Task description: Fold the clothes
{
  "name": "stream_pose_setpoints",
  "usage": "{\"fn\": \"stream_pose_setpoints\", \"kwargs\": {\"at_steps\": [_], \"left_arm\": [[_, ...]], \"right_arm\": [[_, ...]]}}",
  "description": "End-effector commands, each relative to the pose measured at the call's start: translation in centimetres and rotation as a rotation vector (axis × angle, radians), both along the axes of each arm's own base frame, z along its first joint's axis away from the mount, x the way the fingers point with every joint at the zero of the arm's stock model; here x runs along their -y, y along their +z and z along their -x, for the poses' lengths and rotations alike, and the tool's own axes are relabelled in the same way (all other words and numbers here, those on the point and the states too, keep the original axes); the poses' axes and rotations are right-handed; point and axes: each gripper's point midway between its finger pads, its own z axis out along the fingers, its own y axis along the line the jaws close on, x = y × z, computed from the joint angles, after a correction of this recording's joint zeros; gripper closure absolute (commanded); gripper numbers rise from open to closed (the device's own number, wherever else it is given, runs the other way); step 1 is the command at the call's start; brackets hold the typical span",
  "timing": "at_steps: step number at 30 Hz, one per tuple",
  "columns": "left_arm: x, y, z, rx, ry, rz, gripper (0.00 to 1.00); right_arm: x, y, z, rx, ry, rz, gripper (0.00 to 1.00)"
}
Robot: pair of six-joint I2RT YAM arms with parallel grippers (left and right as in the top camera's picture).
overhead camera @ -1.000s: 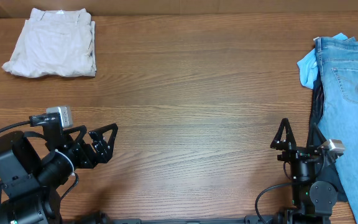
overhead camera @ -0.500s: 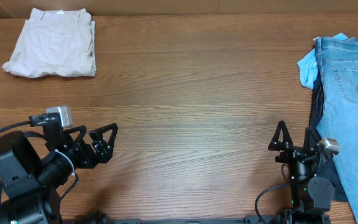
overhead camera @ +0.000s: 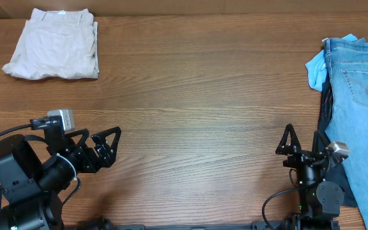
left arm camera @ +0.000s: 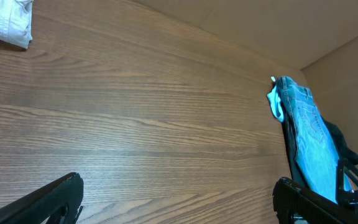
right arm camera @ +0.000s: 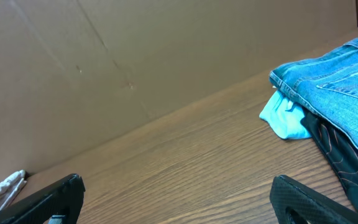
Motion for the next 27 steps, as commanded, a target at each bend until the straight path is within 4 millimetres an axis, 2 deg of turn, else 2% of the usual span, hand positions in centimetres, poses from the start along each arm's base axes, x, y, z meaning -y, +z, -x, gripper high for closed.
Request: {"fn": "stream_pose_setpoints", "kwargs": {"at_steps": [1,12,16,20,27], "left_arm": [[0.4,0.1,0.0,0.003,-0.015,0.014,0.0],[0.4,0.0,0.2,-0.007,-0.014,0.017,0.0],[-0.5,-1.2,0.5,-0.065,0.044,-0.016,0.0],[-0.2,-2.0,1.0,-0.103,0.037,-0.015,0.0],[0.3,-3.8,0.4,-0.016,0.04,-0.159,0.0]], "right_arm": [[0.4,-0.1,0.0,0.007,-0.021,0.003,0.0],[0.4,-0.1,0.0,0.007,-0.021,0.003,0.0],[0.4,-0.1,0.0,0.007,-0.021,0.003,0.0],[0.4,-0.1,0.0,0.007,-0.021,0.003,0.0],[0.4,-0.1,0.0,0.007,-0.021,0.003,0.0]]}}
